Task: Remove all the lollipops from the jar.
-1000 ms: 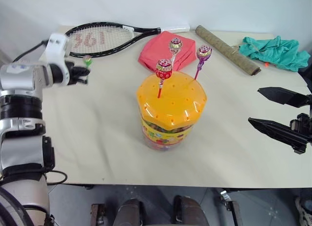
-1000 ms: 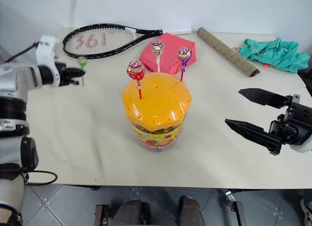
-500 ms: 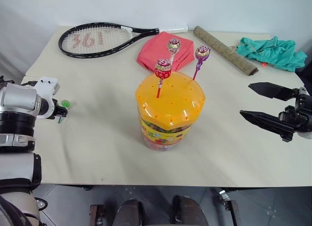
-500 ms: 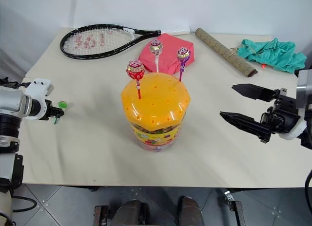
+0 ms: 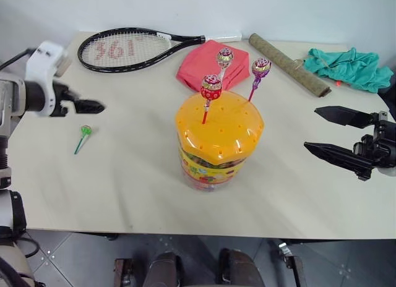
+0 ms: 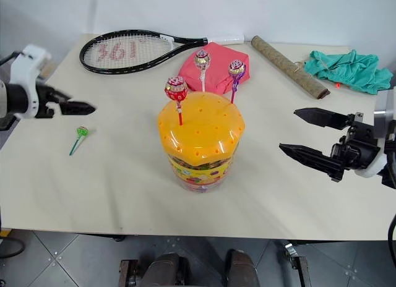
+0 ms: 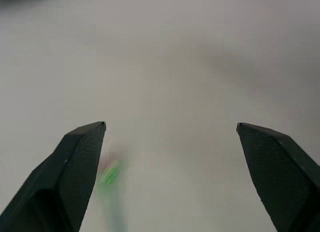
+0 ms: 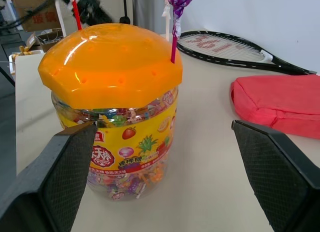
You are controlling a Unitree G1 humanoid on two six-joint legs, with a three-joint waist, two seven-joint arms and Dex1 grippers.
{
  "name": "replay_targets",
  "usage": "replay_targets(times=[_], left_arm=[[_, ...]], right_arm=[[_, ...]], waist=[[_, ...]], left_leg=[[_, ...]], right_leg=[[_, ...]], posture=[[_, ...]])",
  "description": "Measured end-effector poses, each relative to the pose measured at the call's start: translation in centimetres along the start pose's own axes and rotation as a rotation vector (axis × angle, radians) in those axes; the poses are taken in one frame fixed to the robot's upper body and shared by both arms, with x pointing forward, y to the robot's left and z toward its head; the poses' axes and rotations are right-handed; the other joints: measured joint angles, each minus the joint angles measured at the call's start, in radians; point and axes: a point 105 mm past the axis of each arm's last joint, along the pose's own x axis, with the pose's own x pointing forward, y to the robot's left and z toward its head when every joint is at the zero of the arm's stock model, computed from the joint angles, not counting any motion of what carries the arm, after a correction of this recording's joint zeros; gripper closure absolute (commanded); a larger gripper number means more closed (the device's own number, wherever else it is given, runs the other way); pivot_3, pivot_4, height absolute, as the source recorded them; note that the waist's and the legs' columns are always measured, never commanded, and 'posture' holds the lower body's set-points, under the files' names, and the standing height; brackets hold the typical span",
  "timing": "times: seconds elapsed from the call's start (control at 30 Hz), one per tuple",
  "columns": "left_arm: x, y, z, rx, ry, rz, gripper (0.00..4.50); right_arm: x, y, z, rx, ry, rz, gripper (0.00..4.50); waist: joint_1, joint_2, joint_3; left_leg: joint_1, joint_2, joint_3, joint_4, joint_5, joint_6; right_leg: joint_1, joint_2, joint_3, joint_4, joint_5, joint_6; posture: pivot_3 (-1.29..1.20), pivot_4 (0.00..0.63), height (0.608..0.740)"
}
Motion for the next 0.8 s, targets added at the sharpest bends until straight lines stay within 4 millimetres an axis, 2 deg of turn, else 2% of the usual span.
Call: replay_targets(times=[0.07, 0.13, 0.3, 0.6, 0.7, 0.8], left_arm=[[0.4, -2.3, 1.9, 0.071, -0.173, -0.159, 0.05], [0.3, -4.8, 2.9, 0.121, -0.345, -0.365, 0.05], [-0.1, -8.9, 3.8, 0.236, -0.582, -0.693, 0.05], [2.1, -15.3, 4.1, 0.262, -0.609, -1.102, 0.05], [2.6, -16.5, 4.4, 0.287, -0.615, -1.166, 0.63], [3.0, -17.5, 4.9, 0.305, -0.650, -1.202, 1.58]], right_arm=[[-0.1, -0.1, 0.1, -0.005, -0.001, -0.005, 0.00], [-0.3, -0.2, 0.2, -0.017, 0.001, -0.019, 0.00], [-0.9, -0.4, 0.2, -0.029, -0.001, -0.054, 0.00], [-1.6, 0.3, -0.1, -0.039, 0.005, -0.102, 0.00], [-2.0, 0.5, -0.1, -0.041, 0.000, -0.130, 0.00], [-2.1, 0.8, 0.0, -0.051, 0.004, -0.136, 0.00]], waist=[[-0.001, 0.000, 0.000], [-0.003, 0.000, 0.000], [0.000, 0.000, 0.000], [0.000, 0.000, 0.000], [-0.001, 0.000, 0.000], [0.000, 0.000, 0.000]], left_leg=[[0.000, 0.000, 0.000, 0.001, 0.000, 0.000], [0.000, 0.000, 0.000, 0.001, 0.000, 0.000], [-0.001, 0.000, 0.000, 0.003, 0.000, 0.000], [-0.002, 0.000, -0.001, 0.004, -0.001, 0.001], [-0.002, 0.000, -0.002, 0.004, -0.001, 0.001], [-0.002, 0.000, -0.002, 0.005, -0.001, 0.001]], right_leg=[[0.000, 0.000, 0.000, 0.001, 0.000, 0.000], [0.000, 0.000, 0.000, 0.001, 0.000, 0.000], [0.000, 0.000, 0.000, 0.001, 0.000, 0.000], [0.000, 0.000, -0.001, 0.001, 0.000, 0.000], [0.000, 0.000, -0.001, 0.001, 0.000, 0.000], [0.001, 0.000, 0.000, 0.001, 0.000, 0.000]], posture=[[0.00, 0.150, 0.740], [0.00, 0.150, 0.740], [0.00, 0.150, 0.740], [0.00, 0.150, 0.740], [0.00, 0.150, 0.740], [0.00, 0.150, 0.740]])
